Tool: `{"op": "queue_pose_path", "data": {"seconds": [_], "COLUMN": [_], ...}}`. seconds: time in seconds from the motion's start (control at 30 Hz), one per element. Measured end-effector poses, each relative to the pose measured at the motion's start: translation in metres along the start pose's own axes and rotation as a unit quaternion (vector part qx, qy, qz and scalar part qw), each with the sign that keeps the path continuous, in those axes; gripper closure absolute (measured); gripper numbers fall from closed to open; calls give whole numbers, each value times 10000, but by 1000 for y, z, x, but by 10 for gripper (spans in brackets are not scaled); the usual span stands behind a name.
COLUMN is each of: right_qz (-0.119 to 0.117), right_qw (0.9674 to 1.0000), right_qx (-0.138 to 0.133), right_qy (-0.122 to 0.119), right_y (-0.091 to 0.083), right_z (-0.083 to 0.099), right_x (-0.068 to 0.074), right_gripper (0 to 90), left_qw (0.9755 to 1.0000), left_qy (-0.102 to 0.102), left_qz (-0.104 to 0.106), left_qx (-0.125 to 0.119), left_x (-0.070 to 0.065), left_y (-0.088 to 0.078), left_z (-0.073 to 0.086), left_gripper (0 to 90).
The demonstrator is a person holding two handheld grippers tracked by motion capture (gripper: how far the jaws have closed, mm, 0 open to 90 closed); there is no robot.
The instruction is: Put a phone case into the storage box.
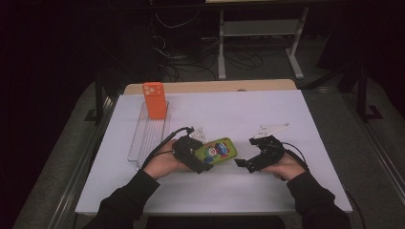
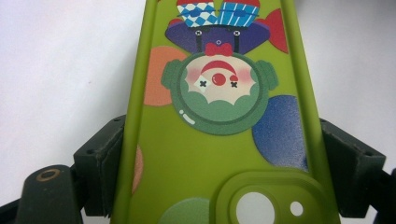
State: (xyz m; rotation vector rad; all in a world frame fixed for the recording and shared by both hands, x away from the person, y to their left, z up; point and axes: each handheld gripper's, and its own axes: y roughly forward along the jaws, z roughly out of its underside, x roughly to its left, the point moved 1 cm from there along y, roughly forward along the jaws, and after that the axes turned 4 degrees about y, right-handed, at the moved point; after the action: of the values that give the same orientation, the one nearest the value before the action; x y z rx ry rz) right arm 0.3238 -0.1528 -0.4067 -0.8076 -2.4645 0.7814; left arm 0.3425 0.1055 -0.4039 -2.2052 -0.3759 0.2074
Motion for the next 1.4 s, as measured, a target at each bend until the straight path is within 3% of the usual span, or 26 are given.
{"op": "queue_pose_path", "data": {"seconds": [0.03, 0.07, 0.1, 0.13, 0.33, 0.7, 0.73, 0.87, 0.93, 0.97, 1.2, 1.37, 1.4], "right_qz": [156, 236, 290, 365, 534, 971, 1024, 1250, 1296, 1350, 1684, 1957, 2011], "right_qw": [9998, 9996, 9992, 9988, 9978, 9941, 9932, 9877, 9858, 9838, 9683, 9516, 9468], "right_qx": [-58, -97, -152, -200, -155, -383, -378, -416, -416, -456, -447, -365, -356], "right_qy": [76, 154, 234, 273, 357, -302, -416, -844, -985, -1088, -1791, -2341, -2488], "right_y": [0, 0, -1, 0, 5, 8, 8, 8, 8, 8, 9, 12, 12], "right_z": [3, 6, 8, 11, 18, 16, 17, 17, 18, 18, 19, 21, 21], "right_x": [-1, -1, -1, -1, 1, 11, 12, 16, 18, 20, 28, 34, 35], "right_gripper": [0, 0, 0, 0, 0, 0, 0, 0, 0, 0, 0, 0, 0], "left_qw": [9999, 9999, 9999, 9999, 9997, 9995, 9997, 9995, 9998, 9996, 9997, 9997, 9996], "left_qy": [93, 64, -131, -134, -241, -290, -229, -296, -148, -242, -183, -179, -220], "left_qz": [-18, -52, -70, -80, -73, -90, -87, -116, -138, -136, -166, -159, -160], "left_qx": [126, 112, -3, 45, -26, -63, -10, -81, -1, -59, -19, -20, -63], "left_x": [3, 3, 2, 4, 2, 2, 3, 3, 6, 6, 8, 7, 7], "left_y": [-2, -2, 0, -1, 1, 1, 0, -1, -2, -2, -3, -3, -2], "left_z": [0, 0, 0, 0, -1, -1, -1, 0, 0, 0, 1, 1, 1], "left_gripper": [155, 155, 155, 155, 154, 155, 155, 155, 155, 155, 155, 155, 155]}}
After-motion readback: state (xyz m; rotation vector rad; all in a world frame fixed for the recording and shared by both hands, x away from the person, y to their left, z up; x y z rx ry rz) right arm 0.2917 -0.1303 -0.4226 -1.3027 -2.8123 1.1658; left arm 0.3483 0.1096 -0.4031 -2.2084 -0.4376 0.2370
